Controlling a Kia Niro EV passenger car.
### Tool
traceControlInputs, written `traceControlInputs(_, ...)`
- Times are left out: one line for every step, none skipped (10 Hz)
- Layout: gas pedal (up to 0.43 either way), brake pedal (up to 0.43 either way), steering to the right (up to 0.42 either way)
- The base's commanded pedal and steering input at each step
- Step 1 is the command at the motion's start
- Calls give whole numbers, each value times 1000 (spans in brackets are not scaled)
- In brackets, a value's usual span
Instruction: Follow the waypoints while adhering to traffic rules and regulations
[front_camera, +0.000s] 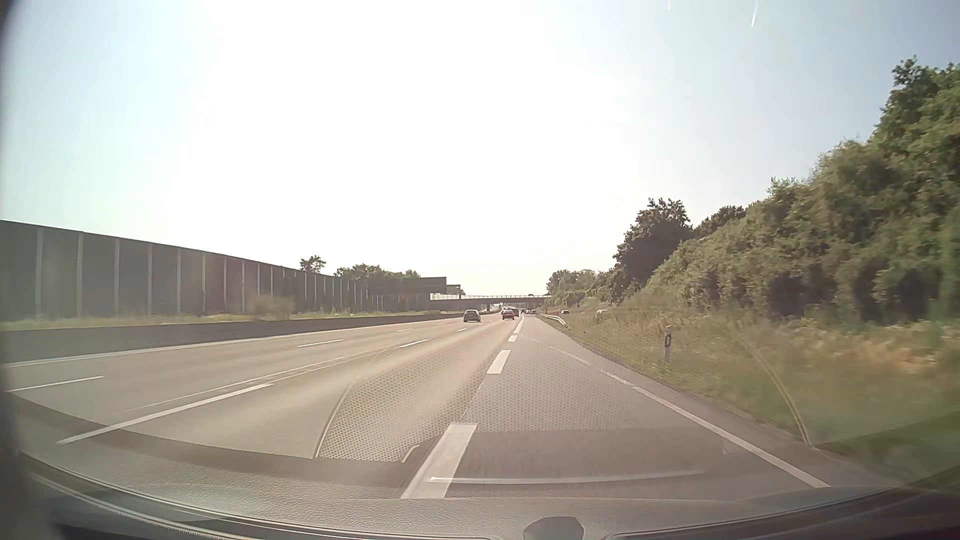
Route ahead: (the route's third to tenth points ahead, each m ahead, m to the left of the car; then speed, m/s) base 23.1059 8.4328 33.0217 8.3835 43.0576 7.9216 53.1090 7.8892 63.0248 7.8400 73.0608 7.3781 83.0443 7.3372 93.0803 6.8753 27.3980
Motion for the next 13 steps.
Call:
traceControlInputs(390, 24, -6)
traceControlInputs(390, 24, -5)
traceControlInputs(390, 24, -5)
traceControlInputs(378, 24, -4)
traceControlInputs(378, 24, -5)
traceControlInputs(370, 24, -4)
traceControlInputs(358, 24, -3)
traceControlInputs(358, 24, 0)
traceControlInputs(358, 24, 3)
traceControlInputs(358, 24, 3)
traceControlInputs(358, 24, 3)
traceControlInputs(358, 24, 4)
traceControlInputs(339, 24, 5)
